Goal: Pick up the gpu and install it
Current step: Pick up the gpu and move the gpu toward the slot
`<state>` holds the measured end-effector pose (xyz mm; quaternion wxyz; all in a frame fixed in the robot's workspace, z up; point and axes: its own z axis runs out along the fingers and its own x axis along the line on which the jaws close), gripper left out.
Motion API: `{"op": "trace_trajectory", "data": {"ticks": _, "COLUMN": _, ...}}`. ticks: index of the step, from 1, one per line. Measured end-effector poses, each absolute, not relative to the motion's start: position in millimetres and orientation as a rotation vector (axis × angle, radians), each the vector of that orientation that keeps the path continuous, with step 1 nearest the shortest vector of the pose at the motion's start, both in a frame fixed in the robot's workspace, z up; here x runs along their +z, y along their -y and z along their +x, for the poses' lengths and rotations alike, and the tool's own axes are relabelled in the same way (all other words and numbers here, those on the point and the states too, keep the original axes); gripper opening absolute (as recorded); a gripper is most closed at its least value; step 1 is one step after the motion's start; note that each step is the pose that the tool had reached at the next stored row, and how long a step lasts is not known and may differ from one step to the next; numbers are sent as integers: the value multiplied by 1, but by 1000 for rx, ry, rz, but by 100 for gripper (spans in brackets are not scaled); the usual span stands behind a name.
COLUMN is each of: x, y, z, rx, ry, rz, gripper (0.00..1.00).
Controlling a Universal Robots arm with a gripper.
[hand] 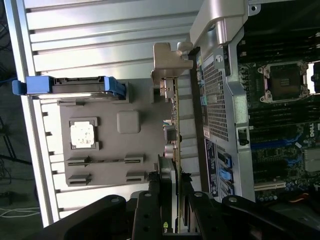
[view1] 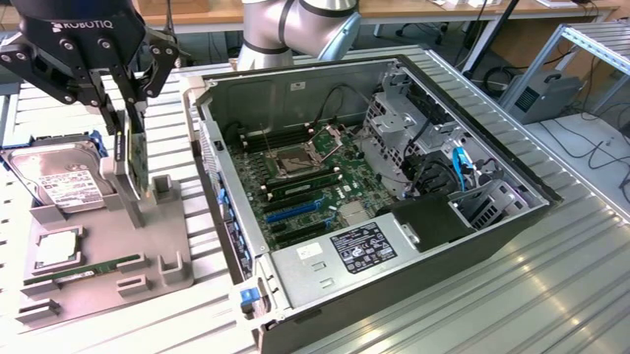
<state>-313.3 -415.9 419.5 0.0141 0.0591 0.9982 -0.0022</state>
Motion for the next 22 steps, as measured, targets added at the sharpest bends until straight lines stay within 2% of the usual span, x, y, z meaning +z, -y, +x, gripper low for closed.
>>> {"op": "trace_trajectory", "data": {"ticks": 22, "x": 429, "y": 416, "z": -313, "rx": -7, "ry": -3108, "rz": 184, "gripper": 27}}
